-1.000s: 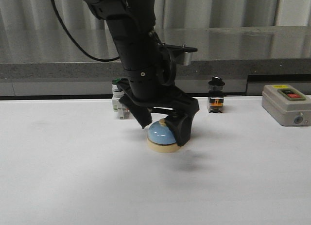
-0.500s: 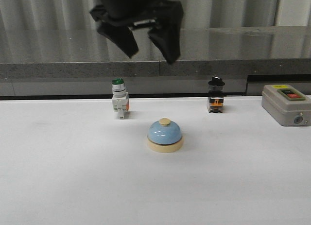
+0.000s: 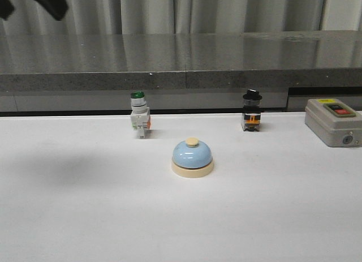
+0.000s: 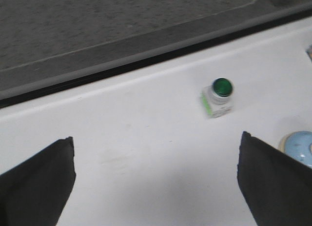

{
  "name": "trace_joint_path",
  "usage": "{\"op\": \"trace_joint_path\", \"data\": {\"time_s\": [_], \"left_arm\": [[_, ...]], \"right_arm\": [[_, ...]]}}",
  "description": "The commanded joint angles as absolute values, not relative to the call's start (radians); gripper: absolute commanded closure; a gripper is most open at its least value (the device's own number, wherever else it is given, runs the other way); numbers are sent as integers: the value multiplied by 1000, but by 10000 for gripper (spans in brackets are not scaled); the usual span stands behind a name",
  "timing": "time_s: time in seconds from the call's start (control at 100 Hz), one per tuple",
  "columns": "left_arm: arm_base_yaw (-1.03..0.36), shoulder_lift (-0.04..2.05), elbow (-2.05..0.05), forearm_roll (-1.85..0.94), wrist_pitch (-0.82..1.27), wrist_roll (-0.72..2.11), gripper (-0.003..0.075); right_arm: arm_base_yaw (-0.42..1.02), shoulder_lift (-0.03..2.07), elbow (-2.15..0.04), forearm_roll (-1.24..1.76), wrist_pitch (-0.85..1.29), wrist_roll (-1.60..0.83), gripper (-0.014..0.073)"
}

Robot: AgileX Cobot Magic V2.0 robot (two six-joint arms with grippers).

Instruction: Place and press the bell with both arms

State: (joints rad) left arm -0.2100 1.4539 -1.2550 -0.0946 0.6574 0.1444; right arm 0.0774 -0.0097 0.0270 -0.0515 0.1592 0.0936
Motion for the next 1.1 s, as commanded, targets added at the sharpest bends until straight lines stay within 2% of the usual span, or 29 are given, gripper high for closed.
{"op": "trace_joint_path", "data": {"time_s": [0.0,0.2,0.5,0.6,0.7,0.77,1.03,1.09], "left_arm": [[-158,1329,-1186,-113,550,132,81],[-70,1124,-972,-115,474,132,81],[-66,745,-684,-118,428,132,83],[-66,623,-621,-118,428,132,118],[-66,525,-579,-118,435,132,198],[-66,473,-566,-118,435,132,288],[-66,418,-560,-118,435,132,730],[-66,418,-560,-118,435,132,740]], "right_arm": [[70,-29,13,-52,72,92,654],[70,-29,13,-52,72,92,654],[70,-29,13,-52,72,92,654],[70,-29,13,-52,72,92,654],[70,-29,13,-52,72,92,654],[70,-29,13,-52,72,92,654],[70,-29,13,-52,72,92,654],[70,-29,13,-52,72,92,654]]}}
